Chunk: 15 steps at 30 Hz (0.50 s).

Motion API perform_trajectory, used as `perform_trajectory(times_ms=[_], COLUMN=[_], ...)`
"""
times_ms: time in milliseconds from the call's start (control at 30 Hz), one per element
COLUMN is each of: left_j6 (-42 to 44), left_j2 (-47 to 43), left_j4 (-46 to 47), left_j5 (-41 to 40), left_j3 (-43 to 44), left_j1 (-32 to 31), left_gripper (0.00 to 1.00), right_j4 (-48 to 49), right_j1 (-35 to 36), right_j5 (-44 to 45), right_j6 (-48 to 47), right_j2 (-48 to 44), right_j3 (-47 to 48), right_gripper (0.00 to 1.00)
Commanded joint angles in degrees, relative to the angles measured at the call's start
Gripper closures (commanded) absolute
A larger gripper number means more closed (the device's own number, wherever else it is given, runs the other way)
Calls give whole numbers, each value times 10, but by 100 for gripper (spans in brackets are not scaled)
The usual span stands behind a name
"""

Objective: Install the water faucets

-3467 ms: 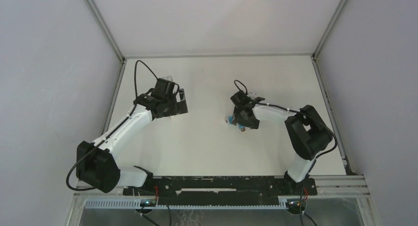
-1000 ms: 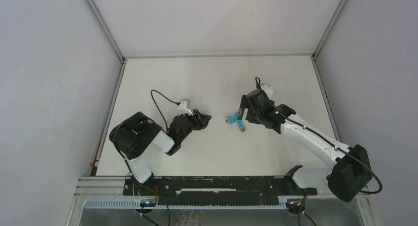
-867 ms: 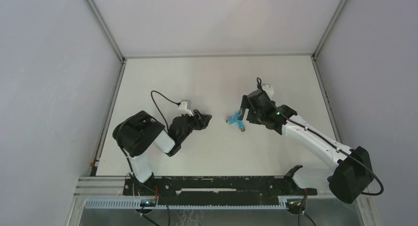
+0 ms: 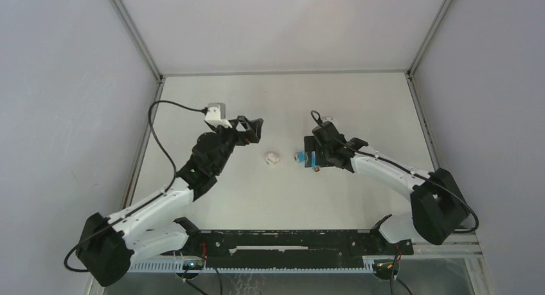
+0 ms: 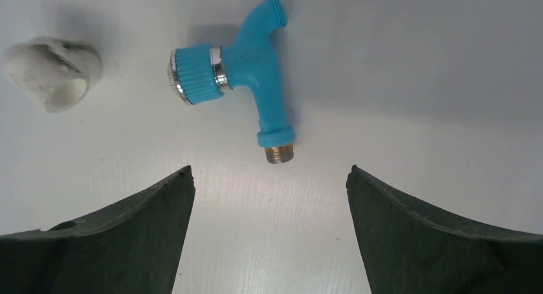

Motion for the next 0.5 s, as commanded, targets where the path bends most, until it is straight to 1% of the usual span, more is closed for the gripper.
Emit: perform_trajectory(times_ms=[0,33,100,167,233,267,333,467], left_j6=[44,35,9,-15,-18,-18,-24,-35], left_j2=[-56,-62,-70,-72,-68,-67,-66,-64], left_j4=[-330,-372,-425,-470,-501,-510,-515,-514], left_j5=[-83,-90,-95,-77,-64,-65,-59,-22], left_j3=[137,155,187,215,236,244,246,247], left_j1=[-2,-2,3,12,22,25,31,46], left_gripper=[0,0,0,0,0,0,0,0], right_j4=[75,81,92,107,117,119,125,134], right_j1=[-10,-10,-16,-21,-21,-21,-21,-22], right_j5=[-45,-47,-59,-70,-72,-73,-72,-67], right_j6=[-88,-95,-100,-102,-101,-99,-95,-98], right_j2=[59,77,114,136,150,155,165,181], right_j3=[2,5,13,17,20,22,22,23], right_gripper=[7,7,12,18,28,33,40,51])
